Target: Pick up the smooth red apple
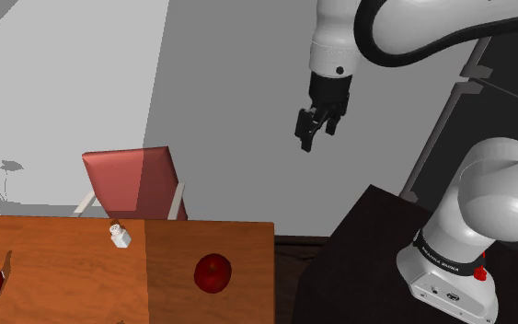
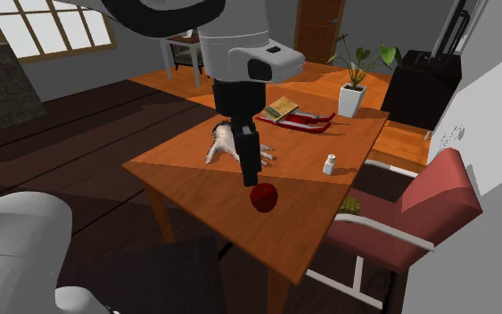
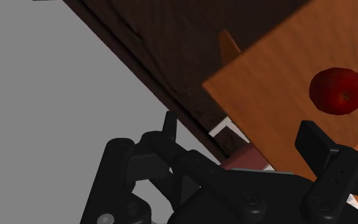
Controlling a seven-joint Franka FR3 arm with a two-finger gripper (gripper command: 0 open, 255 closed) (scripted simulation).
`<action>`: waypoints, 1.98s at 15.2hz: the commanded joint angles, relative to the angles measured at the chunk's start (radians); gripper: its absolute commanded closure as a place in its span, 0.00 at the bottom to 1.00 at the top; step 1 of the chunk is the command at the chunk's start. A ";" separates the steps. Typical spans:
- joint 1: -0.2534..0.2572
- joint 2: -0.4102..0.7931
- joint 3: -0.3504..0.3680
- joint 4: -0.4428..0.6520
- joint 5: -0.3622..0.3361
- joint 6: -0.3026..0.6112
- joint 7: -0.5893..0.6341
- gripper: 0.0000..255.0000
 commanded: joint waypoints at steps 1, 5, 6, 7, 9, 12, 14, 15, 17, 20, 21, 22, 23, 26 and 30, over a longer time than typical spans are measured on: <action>0.012 0.029 0.044 -0.027 0.026 0.065 0.048 0.00; 0.019 0.128 0.125 -0.048 0.055 0.199 0.130 0.00; 0.018 0.157 0.146 -0.049 0.060 0.233 0.152 0.00; 0.017 0.188 0.168 -0.049 0.062 0.267 0.174 0.00; 0.010 0.254 0.212 -0.043 0.061 0.335 0.221 0.00; -0.009 0.365 0.280 -0.024 0.039 0.434 0.301 0.00; -0.028 0.446 0.327 -0.003 0.006 0.497 0.364 0.00; -0.040 0.488 0.351 0.010 -0.018 0.527 0.400 0.00; -0.065 0.579 0.397 0.040 -0.084 0.582 0.483 0.00; -0.092 0.730 0.446 0.098 -0.237 0.646 0.639 0.00; -0.091 0.783 0.451 0.122 -0.299 0.661 0.698 0.00; -0.083 0.836 0.448 0.148 -0.362 0.672 0.757 0.00; -0.068 0.888 0.438 0.175 -0.424 0.680 0.813 0.00; 0.005 1.031 0.382 0.267 -0.577 0.692 0.956 0.00; 0.116 1.199 0.298 0.405 -0.708 0.694 1.085 0.00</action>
